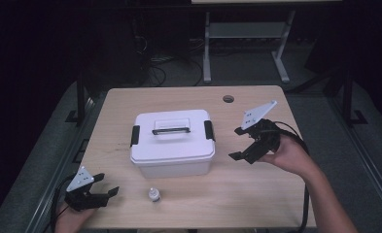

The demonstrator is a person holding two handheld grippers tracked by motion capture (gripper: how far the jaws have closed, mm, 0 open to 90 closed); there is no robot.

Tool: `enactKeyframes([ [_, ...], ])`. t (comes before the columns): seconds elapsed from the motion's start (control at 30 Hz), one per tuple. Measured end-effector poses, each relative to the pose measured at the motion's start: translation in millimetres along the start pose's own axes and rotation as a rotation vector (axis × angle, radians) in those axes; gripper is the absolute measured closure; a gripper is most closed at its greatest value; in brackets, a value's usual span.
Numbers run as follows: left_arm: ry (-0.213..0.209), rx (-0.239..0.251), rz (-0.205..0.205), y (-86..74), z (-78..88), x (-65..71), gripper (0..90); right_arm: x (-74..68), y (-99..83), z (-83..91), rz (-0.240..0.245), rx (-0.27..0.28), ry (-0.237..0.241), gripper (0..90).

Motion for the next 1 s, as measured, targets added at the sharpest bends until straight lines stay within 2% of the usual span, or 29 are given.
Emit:
enactKeyframes([
  [0.33,-0.009,-0.002,-0.01,-0.1,-0.7,-0.5,21.6,0.5,21.9,-2.9,0.036,-0.015,0.021,14.5],
  [0.6,0.0,0.0,-0.013,-0.4,0.1,-2.7,21.7,1.8,42.0,-3.4,0.074,-0.019,0.027,14.5],
  [0.93,0.003,0.0,-0.013,0.7,-0.9,-1.9,21.8,3.8,62.9,-11.4,0.093,-0.033,0.053,14.5],
  [1.0,0.005,0.001,-0.016,1.6,-0.7,-1.5,21.7,5.0,66.6,-15.0,0.095,-0.05,0.058,14.5],
])
Point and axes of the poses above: each handheld gripper's, and its own axes: z roughly backward along the jaws, y roughly out of its top, x roughly to its right, the point moved 4 cm from there along -z, roughly forward along the jaws, and after that the axes turned 5 degrees about -x, right-handed, at the moved point
